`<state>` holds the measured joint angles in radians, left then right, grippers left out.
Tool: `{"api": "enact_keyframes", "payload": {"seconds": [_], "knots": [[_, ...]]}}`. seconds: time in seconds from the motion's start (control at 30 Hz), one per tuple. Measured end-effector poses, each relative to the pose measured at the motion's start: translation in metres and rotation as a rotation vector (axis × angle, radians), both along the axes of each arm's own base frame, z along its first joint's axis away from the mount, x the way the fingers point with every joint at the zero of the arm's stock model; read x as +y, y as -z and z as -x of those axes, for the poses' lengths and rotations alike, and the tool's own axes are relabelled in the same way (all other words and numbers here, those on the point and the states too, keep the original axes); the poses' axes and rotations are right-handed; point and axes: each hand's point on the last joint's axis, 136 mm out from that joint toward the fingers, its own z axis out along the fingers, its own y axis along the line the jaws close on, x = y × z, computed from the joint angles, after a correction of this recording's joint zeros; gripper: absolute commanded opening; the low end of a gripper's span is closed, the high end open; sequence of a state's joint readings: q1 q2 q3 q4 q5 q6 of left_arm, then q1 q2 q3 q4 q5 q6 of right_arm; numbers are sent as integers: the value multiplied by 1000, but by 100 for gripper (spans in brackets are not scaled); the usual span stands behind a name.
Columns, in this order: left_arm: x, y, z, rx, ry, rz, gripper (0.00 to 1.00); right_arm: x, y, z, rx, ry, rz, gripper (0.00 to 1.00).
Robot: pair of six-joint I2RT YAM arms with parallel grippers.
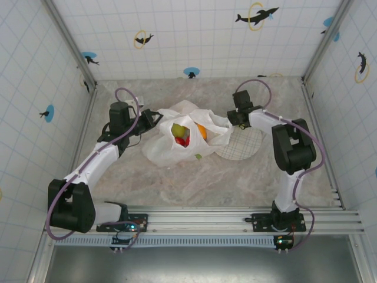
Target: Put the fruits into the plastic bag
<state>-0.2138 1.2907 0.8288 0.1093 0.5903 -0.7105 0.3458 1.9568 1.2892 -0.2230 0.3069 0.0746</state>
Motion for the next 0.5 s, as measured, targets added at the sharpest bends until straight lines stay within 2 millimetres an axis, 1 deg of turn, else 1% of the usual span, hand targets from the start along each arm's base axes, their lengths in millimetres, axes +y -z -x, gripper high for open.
{"api": "enact_keyframes", "payload": {"seconds": [0.2, 0.5], "knots": [[0, 0, 0, 1, -1, 0, 0, -1, 9, 2, 29, -4, 17, 80], [0, 1, 0, 1, -1, 0, 0, -1, 13, 1, 38, -9, 28, 65]]}}
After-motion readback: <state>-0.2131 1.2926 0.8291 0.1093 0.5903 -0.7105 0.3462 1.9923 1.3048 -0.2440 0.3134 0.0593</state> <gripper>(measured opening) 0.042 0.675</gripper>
